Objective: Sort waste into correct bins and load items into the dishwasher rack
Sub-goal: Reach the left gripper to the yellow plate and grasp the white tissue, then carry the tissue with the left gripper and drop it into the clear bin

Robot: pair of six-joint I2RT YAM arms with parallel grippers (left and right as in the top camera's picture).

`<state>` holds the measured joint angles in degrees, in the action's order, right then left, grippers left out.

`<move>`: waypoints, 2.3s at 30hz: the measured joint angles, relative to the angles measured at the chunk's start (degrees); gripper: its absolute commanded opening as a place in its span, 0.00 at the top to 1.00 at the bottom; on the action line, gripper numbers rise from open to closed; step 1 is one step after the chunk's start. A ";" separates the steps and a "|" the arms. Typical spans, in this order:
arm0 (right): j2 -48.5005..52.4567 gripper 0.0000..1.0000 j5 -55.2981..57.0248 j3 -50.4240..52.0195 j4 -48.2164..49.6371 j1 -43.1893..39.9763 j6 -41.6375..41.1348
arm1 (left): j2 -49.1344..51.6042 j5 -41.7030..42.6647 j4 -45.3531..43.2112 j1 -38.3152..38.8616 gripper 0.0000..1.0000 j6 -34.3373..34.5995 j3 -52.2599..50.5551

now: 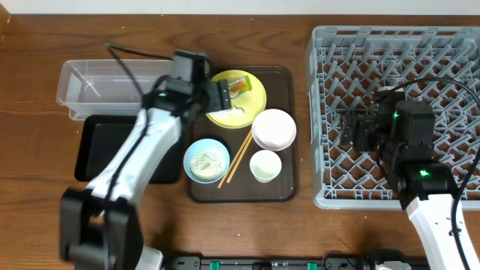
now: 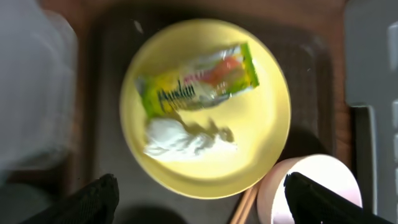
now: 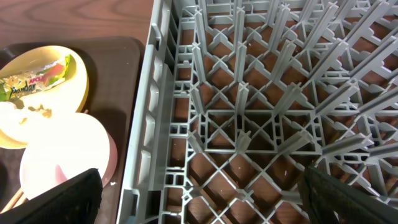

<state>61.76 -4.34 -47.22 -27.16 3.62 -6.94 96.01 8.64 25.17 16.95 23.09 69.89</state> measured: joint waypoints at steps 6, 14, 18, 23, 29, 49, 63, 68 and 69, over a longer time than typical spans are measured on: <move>0.00 0.01 0.00 0.00 0.00 0.00 0.00 | 7.69 0.02 -2.25 3.02 0.13 6.25 0.00; 0.00 0.01 -0.02 0.00 -0.09 0.00 0.00 | 13.94 0.00 -5.55 3.96 0.12 9.73 0.00; 0.00 0.01 -0.02 0.00 -0.11 0.00 0.00 | 15.45 -0.02 -7.21 3.96 0.13 10.32 0.00; 0.02 0.01 0.00 0.00 -0.13 0.00 0.00 | 16.06 -0.07 -8.63 3.96 0.30 11.04 0.00; 0.02 0.01 -0.02 0.00 -0.26 0.00 0.00 | 16.41 -0.02 -8.57 3.96 0.55 11.41 0.00; 0.02 0.01 0.00 0.00 -0.33 0.00 0.00 | 16.50 -0.02 -6.56 3.96 0.94 11.50 0.00; 0.02 0.01 0.00 0.00 -0.46 0.00 0.00 | 4.02 -1.79 -2.12 3.37 0.94 10.38 0.00; 0.02 0.01 0.00 0.00 -0.48 0.00 0.00 | -2.56 -5.84 -2.03 0.39 0.94 10.05 0.00; 0.02 0.01 0.00 0.00 -0.46 0.00 0.00 | -3.37 -6.64 -2.03 -0.70 0.94 10.03 0.00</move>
<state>61.78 -4.34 -47.22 -27.62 3.62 -6.94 92.64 2.00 23.14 16.25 33.12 69.89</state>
